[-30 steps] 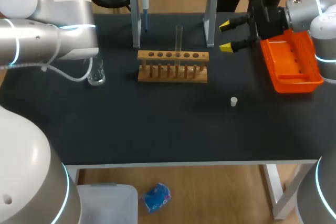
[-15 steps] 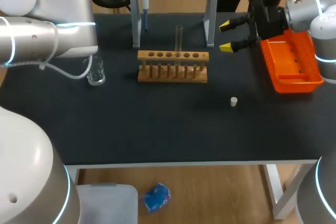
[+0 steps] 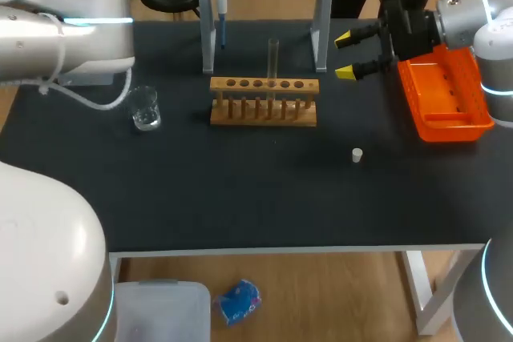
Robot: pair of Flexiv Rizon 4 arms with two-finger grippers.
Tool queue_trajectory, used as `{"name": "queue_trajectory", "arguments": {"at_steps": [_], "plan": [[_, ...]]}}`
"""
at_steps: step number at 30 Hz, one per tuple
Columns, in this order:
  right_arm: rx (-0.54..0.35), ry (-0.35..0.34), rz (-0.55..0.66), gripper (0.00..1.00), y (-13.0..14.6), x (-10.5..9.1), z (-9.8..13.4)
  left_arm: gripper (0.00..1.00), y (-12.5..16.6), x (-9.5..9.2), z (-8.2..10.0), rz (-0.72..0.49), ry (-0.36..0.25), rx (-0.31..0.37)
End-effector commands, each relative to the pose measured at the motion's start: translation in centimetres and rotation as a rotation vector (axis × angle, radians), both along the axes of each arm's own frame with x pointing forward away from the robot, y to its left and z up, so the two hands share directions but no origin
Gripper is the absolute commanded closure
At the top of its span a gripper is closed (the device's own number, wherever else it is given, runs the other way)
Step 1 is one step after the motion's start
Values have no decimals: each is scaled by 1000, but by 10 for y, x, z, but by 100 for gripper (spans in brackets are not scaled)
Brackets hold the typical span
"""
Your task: Invert the test tube, pick up the pipette, mount the tip to pipette, aspirate from beaker and dispense into the tube, eject the tip, return the pipette, and cap with the stopper.
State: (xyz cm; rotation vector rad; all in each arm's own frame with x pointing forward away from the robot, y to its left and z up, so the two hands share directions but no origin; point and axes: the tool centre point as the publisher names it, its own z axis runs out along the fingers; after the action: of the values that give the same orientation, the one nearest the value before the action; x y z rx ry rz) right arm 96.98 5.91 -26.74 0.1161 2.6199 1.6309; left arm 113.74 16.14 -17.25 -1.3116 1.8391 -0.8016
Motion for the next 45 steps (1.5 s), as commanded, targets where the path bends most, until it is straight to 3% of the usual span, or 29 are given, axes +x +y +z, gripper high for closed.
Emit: {"name": "queue_trajectory", "arguments": {"at_steps": [1,15,16,22,29,34,41,45], "plan": [[0,0,2,0,0,0,0,100,4,-69,50,-298,-21,-96],[0,0,2,0,0,0,0,100,4,-69,50,-298,-21,-96],[0,0,2,0,0,0,0,100,-4,-72,51,-364,-50,-103],[0,0,2,0,0,0,0,100,-59,-115,72,-704,-67,-24],[0,0,2,0,0,0,0,100,-112,-167,84,-907,-47,5],[0,0,2,0,0,0,0,100,-165,-201,79,-1083,-14,7],[0,0,2,0,0,0,0,100,-165,-201,79,-1083,-14,7],[9,6,-24,0,-24,-10,5,100,-165,-201,79,-1083,-14,7]]}}
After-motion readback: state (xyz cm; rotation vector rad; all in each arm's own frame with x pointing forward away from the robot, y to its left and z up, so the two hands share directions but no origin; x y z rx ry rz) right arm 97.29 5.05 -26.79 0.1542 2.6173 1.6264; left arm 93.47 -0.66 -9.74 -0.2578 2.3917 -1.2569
